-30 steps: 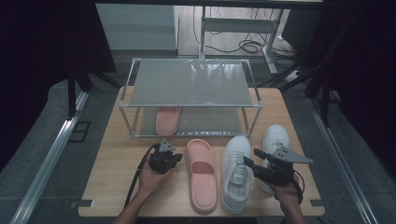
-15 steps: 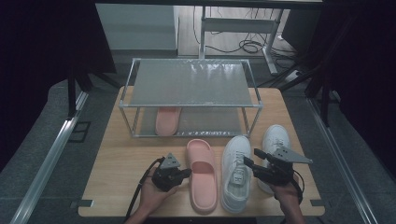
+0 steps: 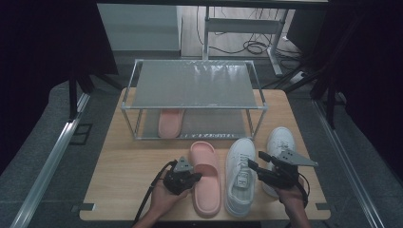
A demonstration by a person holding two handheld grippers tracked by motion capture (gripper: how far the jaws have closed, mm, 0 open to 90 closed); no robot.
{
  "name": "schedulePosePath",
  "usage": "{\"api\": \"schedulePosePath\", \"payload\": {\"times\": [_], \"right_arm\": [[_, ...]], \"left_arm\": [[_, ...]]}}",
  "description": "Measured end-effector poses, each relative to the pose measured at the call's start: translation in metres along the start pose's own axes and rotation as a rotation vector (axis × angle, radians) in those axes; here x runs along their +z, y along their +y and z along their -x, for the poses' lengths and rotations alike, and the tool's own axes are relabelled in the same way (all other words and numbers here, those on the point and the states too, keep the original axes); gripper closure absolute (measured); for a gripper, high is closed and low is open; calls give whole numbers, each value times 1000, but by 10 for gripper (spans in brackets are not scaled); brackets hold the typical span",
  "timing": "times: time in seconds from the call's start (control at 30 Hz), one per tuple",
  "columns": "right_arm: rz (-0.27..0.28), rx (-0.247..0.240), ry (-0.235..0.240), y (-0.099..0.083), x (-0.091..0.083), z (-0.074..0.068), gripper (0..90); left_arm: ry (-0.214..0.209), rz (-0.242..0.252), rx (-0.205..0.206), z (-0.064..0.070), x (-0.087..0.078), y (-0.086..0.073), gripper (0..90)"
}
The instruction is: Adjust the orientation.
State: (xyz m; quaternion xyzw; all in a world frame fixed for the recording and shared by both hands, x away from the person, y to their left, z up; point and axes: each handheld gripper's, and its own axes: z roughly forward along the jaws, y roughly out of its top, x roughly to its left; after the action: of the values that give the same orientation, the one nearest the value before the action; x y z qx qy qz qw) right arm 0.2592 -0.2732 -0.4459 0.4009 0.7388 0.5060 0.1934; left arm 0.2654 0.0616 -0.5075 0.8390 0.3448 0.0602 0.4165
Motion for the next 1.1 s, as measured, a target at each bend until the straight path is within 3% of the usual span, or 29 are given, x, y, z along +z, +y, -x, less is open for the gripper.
{"api": "schedulePosePath", "payload": {"times": [1.1], "right_arm": [[-6,0,2,-1,1,-1,429]], "left_arm": [[101,2,-61,-38,-17,-6,896]]}}
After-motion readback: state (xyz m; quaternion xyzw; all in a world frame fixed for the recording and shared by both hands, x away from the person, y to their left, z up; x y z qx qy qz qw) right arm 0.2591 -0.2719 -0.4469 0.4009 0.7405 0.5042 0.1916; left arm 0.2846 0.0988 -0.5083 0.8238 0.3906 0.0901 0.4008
